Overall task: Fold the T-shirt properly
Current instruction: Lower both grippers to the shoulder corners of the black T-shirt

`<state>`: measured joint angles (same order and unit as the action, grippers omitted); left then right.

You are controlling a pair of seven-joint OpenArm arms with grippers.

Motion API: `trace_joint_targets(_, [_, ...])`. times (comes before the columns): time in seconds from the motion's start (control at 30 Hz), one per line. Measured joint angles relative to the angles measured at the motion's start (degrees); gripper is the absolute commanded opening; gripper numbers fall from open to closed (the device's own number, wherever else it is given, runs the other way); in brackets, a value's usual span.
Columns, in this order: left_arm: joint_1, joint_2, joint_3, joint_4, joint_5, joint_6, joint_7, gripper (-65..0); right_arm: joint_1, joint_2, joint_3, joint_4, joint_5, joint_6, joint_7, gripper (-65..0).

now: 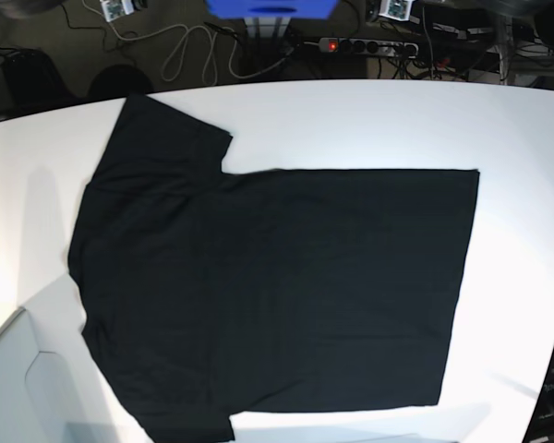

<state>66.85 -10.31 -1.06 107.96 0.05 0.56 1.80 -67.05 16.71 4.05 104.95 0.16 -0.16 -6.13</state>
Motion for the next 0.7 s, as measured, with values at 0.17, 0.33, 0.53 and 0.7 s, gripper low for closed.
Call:
trace_joint_targets(0.17, [-0.24, -0.02, -4.09, 6.6, -0.02, -0.15, -0.63, -63.8, -2.49, 0.02, 4.2, 12.83, 0.2, 0.02, -3.15, -56.4])
trace_joint_targets(0.33, [-4.66, -0.02, -8.28, 7.67, -8.59, -0.55, 0.0, -43.8, 0.37, 0.04, 5.18, 15.08, 0.07, 0.07, -3.65, -37.0])
trace_joint_targets(0.53, [-14.64, -0.17, -18.25, 6.25, -21.29, -0.42, 3.87, -24.1, 5.2, 0.04, 3.26, 15.1, 0.11, 0.11, -3.61, -28.0])
trace_joint_targets(0.7, [-28.98, 0.02, -27.39, 1.99, -28.61, -2.25, 20.17, -23.9, 8.02, -2.01, 2.78, 15.1, 0.11, 0.09, -3.56, -28.1])
